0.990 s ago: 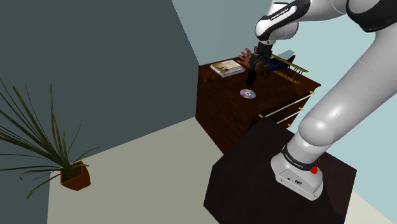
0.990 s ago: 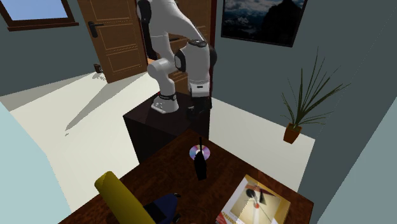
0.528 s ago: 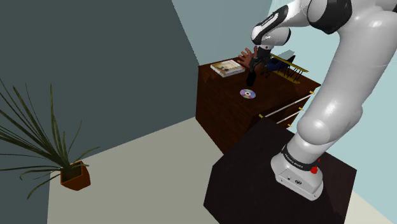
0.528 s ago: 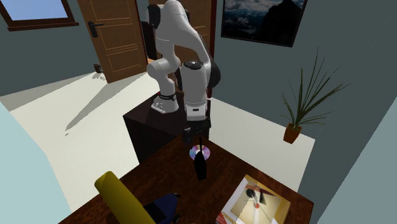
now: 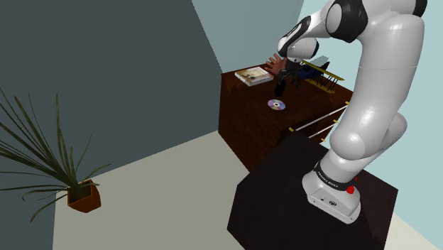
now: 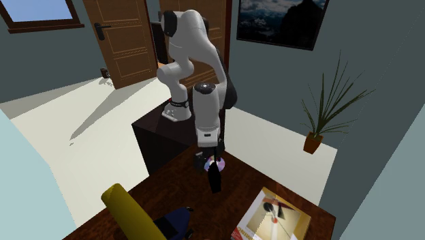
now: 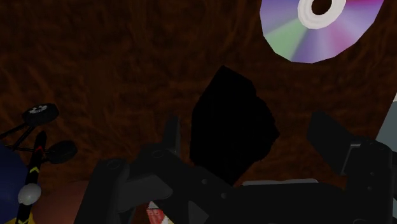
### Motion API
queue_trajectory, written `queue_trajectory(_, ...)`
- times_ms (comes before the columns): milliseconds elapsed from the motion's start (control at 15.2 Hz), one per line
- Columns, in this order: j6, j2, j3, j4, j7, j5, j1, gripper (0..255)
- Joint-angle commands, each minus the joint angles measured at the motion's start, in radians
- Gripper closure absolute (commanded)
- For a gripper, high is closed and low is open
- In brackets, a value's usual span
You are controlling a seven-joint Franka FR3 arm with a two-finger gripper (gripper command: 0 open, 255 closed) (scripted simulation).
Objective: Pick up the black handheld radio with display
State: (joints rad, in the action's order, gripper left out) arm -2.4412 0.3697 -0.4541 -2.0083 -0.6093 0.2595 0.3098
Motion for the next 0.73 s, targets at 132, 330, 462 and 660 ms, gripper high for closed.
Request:
queue_trajectory(132, -0.027, 0.023, 0.01, -0.006, -0.012, 0.017, 0.007, 0)
queue_trajectory(330, -0.026, 0.025, 0.011, -0.003, -0.01, 0.018, 0.006, 255)
queue_trajectory(462, -0.027, 0.025, 0.011, -0.003, -0.011, 0.018, 0.007, 255)
queue_trajectory(660, -0.026, 0.026, 0.011, -0.002, -0.01, 0.018, 0.007, 255)
